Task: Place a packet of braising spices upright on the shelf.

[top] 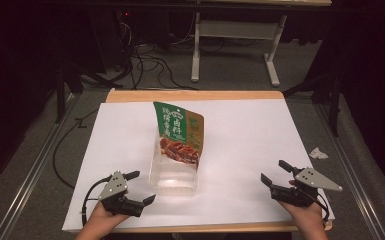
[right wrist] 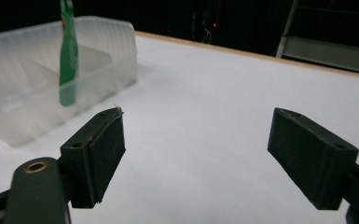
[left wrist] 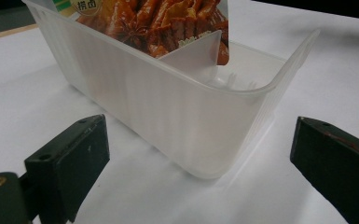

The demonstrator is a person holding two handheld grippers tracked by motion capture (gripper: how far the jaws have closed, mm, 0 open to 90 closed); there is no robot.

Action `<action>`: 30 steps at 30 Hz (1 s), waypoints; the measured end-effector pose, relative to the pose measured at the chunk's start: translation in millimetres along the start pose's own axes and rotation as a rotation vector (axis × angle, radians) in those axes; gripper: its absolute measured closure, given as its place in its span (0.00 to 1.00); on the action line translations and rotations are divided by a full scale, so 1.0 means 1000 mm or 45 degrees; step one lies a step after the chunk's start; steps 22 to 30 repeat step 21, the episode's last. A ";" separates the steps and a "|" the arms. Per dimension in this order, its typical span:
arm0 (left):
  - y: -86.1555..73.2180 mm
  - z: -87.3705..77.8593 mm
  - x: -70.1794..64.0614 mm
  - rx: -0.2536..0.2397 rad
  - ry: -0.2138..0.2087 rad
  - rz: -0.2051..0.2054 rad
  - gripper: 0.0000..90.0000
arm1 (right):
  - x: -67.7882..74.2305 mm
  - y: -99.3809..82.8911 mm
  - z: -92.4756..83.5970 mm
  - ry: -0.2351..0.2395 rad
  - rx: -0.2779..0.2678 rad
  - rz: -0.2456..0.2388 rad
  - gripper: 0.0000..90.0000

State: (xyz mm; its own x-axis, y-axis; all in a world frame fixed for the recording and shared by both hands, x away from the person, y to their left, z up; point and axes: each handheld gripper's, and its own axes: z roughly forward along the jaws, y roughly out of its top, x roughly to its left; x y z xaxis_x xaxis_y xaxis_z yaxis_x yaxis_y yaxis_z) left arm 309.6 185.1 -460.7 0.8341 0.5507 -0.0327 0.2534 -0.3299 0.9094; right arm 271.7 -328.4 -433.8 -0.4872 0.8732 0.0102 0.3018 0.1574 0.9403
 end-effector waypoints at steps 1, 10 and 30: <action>0.000 0.001 0.000 0.003 0.001 -0.001 0.06 | 0.000 -0.003 0.001 0.000 0.021 -0.005 0.21; 0.000 0.001 -0.001 0.010 0.009 -0.006 0.06 | 0.011 -0.003 0.009 0.061 0.016 -0.021 0.16; 0.000 0.001 0.001 0.011 0.006 -0.003 0.06 | 0.001 -0.003 0.006 0.042 -0.016 0.052 0.14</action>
